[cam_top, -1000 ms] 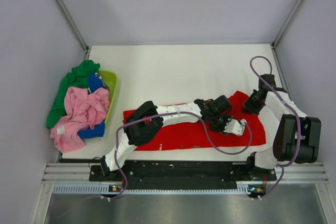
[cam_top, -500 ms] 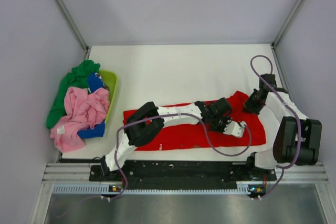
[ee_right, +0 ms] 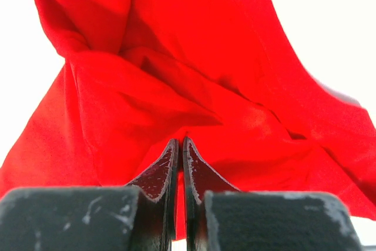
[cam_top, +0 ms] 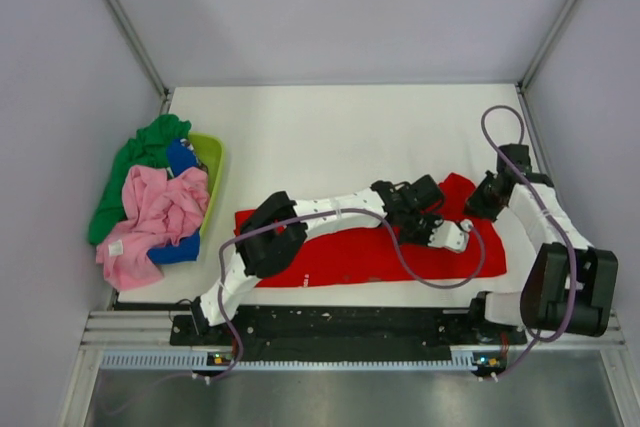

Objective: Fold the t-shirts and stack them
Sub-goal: Fold the other side of the tshirt into a rectangle

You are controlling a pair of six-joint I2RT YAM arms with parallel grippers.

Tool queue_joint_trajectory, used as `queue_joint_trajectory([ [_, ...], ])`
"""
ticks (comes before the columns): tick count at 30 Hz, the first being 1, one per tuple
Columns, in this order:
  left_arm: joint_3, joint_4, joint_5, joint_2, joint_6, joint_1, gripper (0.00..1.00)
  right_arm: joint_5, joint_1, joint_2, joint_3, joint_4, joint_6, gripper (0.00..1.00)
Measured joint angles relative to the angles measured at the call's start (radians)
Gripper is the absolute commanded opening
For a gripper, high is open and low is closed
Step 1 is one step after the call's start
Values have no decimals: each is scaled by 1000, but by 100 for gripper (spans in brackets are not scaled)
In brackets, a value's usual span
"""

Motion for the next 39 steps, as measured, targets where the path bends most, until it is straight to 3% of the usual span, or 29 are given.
queue_joint_trajectory([
  [10,29,-167,191,-36,13,90,0,-62,0,-274,-222,-101,90,0],
  [17,-15,-238,277,-41,50,105,0,-91,0,-386,-270,-203,167,0],
  [30,-43,-260,301,-42,106,121,0,-94,1,-410,-314,-255,204,0],
  [32,-43,-266,304,-42,117,121,7,-94,1,-410,-315,-259,208,7],
  [39,-39,-311,307,-42,152,121,44,-90,1,-411,-311,-285,218,48],
])
